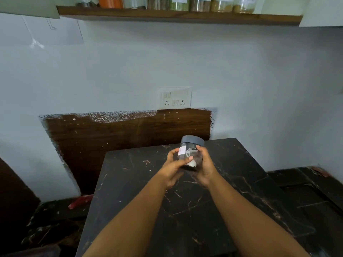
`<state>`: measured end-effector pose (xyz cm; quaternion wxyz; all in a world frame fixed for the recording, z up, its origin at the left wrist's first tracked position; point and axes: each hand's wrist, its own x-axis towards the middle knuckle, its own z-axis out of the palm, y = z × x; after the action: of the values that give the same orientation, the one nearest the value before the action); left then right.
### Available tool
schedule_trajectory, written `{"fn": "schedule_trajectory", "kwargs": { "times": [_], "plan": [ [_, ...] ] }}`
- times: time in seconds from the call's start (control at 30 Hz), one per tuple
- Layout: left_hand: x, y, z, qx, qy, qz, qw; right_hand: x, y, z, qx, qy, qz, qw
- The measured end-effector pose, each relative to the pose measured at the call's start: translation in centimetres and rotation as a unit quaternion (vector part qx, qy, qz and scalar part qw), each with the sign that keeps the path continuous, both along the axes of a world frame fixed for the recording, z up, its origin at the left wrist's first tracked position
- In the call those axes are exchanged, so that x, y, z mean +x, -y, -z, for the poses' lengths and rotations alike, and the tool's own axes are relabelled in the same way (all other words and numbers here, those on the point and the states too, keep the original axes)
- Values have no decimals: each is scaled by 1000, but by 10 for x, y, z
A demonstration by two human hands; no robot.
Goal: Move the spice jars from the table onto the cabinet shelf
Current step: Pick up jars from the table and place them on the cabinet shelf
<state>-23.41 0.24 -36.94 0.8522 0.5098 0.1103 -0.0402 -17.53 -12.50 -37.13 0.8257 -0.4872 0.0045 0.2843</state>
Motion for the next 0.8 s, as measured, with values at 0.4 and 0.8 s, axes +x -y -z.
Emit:
{"fn": "schedule_trajectory", "kwargs": {
  "times": [0.4,0.8],
  "plan": [
    [48,19,-44,52,54,-114,991,32,20,-45,-203,161,98,961],
    [175,103,-210,320,255,-130,903,155,99,-199,-314,381,231,838]
  ]
}}
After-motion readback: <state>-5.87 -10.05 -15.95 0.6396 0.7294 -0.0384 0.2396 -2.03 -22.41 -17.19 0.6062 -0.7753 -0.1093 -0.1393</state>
